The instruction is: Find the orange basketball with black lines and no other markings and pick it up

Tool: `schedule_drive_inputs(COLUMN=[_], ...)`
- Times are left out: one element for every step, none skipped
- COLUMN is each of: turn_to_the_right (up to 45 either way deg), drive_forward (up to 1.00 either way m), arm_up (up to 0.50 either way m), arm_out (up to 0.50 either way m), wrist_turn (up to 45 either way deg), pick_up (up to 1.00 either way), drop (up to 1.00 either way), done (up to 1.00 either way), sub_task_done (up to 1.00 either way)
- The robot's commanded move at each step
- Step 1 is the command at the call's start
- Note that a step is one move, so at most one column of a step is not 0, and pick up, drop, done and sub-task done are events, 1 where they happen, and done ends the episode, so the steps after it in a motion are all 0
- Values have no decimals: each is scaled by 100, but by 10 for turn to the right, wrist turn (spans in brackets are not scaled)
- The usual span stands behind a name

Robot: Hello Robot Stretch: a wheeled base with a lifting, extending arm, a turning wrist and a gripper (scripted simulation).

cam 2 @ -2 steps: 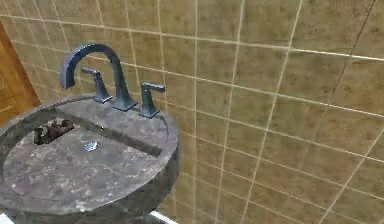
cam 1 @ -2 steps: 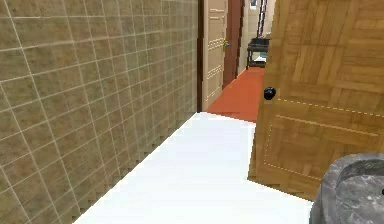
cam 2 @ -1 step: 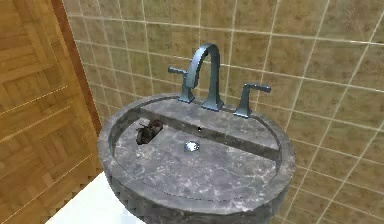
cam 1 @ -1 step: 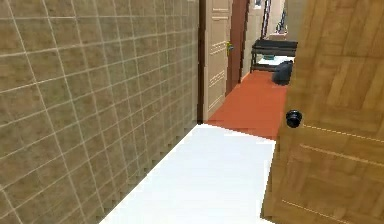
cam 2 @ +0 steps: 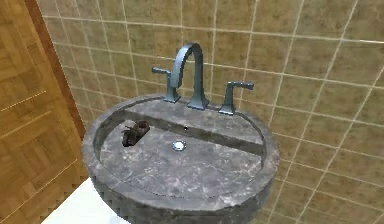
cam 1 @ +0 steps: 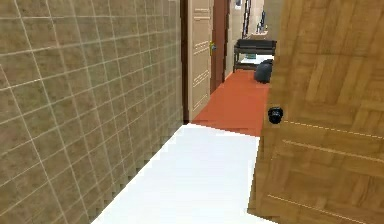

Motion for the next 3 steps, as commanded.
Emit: schedule_drive_inputs(turn_to_the_right=[0, -30, 0], drive_forward=[100, 0, 5], arm_up=[0, 0, 0], arm_out=[0, 0, 0], wrist_turn=[0, 0, 0], pick_up=[0, 0, 0], drop=[0, 0, 0], done=[0, 0, 0], sub_task_done=[0, 0, 0])
